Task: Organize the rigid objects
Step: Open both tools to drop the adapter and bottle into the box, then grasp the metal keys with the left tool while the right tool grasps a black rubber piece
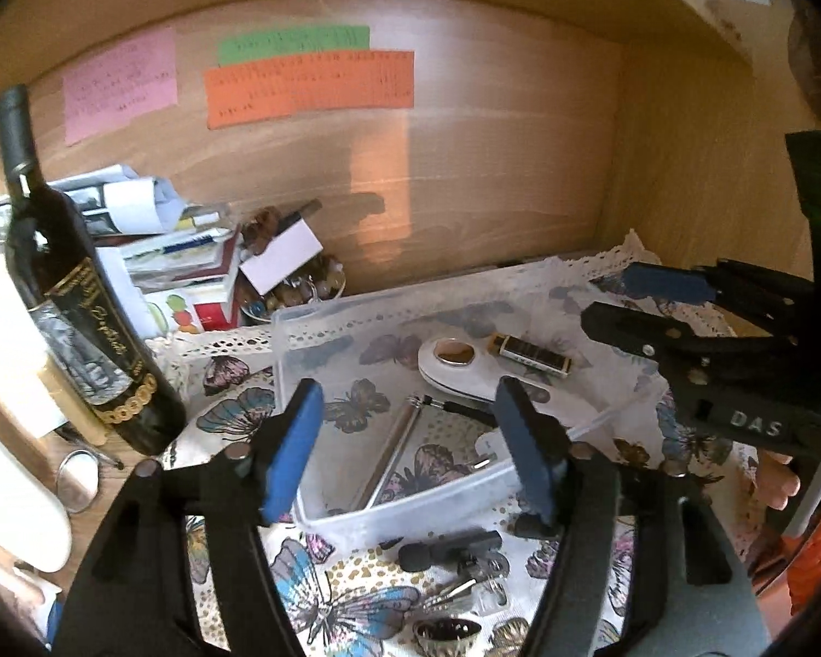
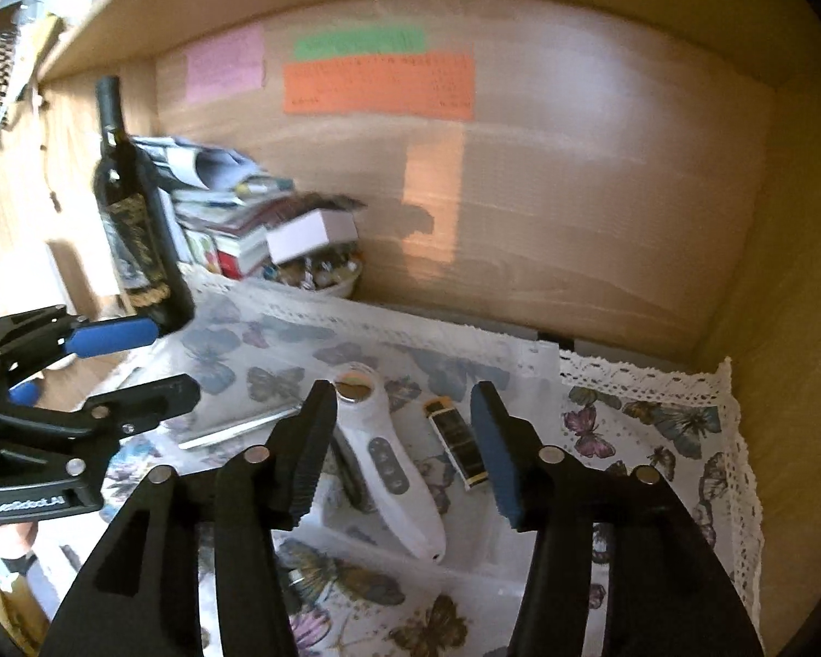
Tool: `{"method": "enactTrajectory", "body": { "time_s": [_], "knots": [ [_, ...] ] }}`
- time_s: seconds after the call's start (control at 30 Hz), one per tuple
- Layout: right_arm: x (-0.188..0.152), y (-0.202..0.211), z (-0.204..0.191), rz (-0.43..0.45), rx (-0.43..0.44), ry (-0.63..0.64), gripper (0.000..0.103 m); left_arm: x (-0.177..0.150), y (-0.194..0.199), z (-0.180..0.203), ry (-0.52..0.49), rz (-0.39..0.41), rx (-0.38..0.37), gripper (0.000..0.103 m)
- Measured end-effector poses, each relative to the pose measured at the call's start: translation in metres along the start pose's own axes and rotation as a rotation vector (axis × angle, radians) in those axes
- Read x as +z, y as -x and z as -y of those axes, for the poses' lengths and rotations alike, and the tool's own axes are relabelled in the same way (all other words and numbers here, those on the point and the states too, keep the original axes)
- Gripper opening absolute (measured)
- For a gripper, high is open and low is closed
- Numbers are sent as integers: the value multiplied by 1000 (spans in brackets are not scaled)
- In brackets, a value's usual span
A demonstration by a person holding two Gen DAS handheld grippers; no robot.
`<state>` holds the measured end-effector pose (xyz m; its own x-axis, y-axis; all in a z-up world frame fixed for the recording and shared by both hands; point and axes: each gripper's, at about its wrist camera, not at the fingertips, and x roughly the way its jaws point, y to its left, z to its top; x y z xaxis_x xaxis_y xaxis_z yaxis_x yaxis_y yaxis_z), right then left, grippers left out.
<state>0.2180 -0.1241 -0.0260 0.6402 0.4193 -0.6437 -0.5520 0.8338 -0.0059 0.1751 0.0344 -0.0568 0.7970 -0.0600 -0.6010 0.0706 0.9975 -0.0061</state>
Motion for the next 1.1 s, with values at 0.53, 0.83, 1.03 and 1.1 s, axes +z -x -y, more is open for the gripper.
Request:
{"method": "enactTrajectory", "body": {
  "time_s": [0.53,0.83,1.03,1.1],
  "knots": [
    [-34,43,-31,47,40,23,62,-50,19,-5,7,-63,45,93],
    [-64,25,-33,-47,58,5,63,-93,1,-1,-11,-183,-6,93],
    [-82,-2,-38,-162,93,14,62,-110,-3,8,-38,-233,-36,75],
    [-85,-11,-41,-194,112,21,61,-112,-6,8,-33,-250,-48,68]
  ]
}}
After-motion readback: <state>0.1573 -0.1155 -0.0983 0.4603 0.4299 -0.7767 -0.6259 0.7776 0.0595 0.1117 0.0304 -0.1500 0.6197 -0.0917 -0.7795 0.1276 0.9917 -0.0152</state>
